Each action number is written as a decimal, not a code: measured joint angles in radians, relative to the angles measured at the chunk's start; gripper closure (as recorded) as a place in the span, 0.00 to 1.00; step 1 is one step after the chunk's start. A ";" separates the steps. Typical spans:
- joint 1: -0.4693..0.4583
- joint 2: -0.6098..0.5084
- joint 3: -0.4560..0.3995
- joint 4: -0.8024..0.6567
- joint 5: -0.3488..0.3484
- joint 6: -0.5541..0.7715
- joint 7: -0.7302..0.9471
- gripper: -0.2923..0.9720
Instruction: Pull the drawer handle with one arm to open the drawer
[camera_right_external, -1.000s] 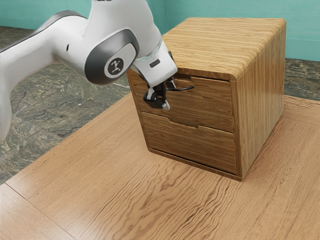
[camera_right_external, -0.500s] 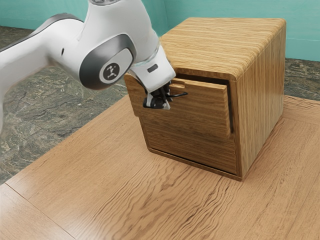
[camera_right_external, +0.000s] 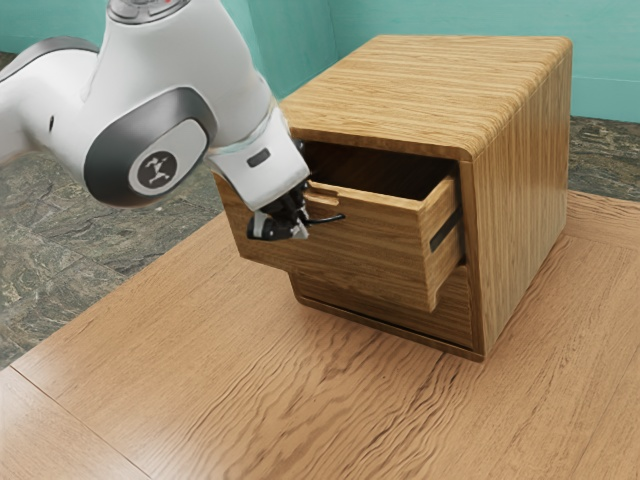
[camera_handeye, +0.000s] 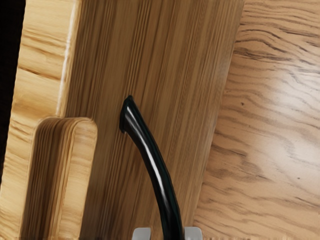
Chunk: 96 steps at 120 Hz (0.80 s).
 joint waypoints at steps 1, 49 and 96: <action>0.000 -0.003 0.000 -0.003 0.000 0.000 0.000 0.85; 0.002 -0.151 0.000 -0.153 0.005 0.003 -0.027 0.84; 0.012 -0.286 -0.022 -0.257 0.003 -0.017 -0.046 0.81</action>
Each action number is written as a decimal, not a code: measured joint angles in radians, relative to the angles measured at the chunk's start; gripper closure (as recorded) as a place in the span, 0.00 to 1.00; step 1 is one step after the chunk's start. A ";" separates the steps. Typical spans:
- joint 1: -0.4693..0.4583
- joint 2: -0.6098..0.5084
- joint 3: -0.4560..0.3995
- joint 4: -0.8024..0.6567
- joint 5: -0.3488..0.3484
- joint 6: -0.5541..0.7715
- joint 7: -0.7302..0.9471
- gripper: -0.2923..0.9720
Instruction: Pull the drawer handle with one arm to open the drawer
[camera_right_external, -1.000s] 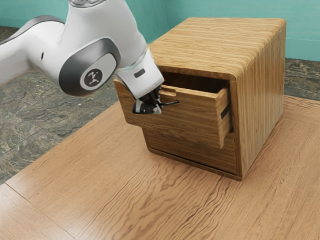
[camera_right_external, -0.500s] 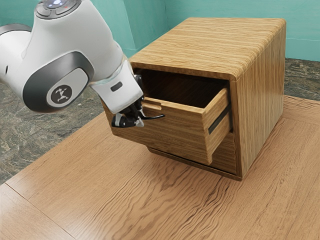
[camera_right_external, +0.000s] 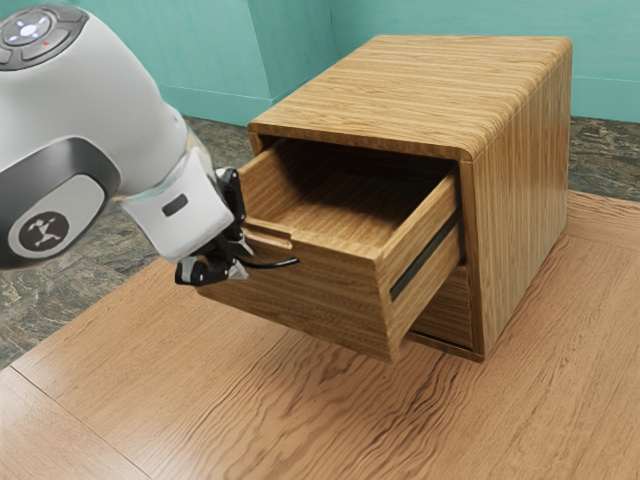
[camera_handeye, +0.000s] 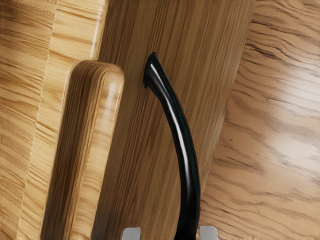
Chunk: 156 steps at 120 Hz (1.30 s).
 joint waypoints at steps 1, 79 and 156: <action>0.000 -0.002 -0.001 -0.001 0.000 -0.001 0.000 0.81; 0.001 -0.095 -0.038 -0.074 -0.012 -0.048 -0.042 0.83; 0.086 0.361 0.005 0.781 -0.112 -0.480 -0.310 0.41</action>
